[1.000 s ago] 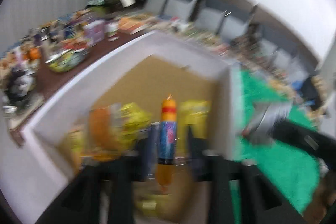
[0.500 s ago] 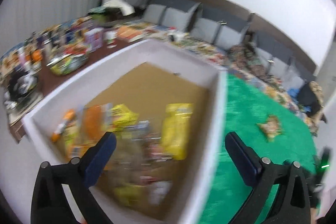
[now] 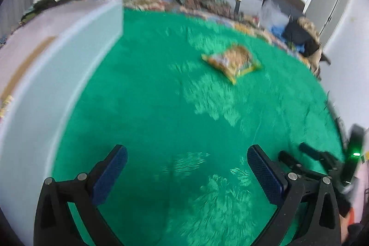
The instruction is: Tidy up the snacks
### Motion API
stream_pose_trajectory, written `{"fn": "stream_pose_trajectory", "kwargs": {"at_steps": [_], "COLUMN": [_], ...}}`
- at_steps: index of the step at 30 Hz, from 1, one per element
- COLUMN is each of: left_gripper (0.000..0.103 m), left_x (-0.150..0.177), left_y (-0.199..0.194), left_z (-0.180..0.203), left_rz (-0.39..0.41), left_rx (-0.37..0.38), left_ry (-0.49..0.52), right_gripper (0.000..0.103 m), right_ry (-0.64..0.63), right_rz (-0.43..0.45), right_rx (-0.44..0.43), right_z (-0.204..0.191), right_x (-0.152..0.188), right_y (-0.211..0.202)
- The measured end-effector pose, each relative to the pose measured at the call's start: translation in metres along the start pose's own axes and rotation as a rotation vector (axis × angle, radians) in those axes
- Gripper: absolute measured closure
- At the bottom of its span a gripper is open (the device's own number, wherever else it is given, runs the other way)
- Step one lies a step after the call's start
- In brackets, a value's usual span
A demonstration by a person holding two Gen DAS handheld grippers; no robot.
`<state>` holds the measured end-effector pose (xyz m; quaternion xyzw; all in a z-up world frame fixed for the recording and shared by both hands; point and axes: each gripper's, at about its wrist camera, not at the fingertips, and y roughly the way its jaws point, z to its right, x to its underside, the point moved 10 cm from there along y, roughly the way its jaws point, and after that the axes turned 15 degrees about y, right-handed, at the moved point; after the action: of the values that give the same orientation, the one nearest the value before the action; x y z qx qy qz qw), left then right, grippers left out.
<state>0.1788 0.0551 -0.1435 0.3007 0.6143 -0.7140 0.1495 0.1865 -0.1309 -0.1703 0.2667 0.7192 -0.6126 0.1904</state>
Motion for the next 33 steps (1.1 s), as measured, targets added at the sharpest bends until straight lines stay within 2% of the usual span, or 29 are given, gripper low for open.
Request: {"fn": "stream_pose_trajectory", "kwargs": {"at_steps": [7,10,16,33], "left_gripper": [0.0,0.0,0.0,0.0], "left_x": [0.004,0.003,0.007,0.006], "left_y": [0.051,0.058,0.063,0.063], "left_z": [0.015,0.016,0.016,0.016], "left_rz": [-0.039,-0.019,-0.046,-0.046], "left_rx": [-0.05,-0.105,-0.16,-0.156], "left_ry": [0.048,0.086,0.14,0.135], "right_gripper": [0.027,0.025,0.02,0.018], "right_ry": [0.021,0.009,0.011,0.015], "right_rz": [-0.003,-0.003,-0.007,-0.007], "right_rx": [-0.011,0.014,0.02,0.019], "right_z": [0.011,0.011,0.012,0.013], "right_x": [0.004,0.005,0.006,0.005], "right_y": [0.001,0.003,0.004,0.004]}}
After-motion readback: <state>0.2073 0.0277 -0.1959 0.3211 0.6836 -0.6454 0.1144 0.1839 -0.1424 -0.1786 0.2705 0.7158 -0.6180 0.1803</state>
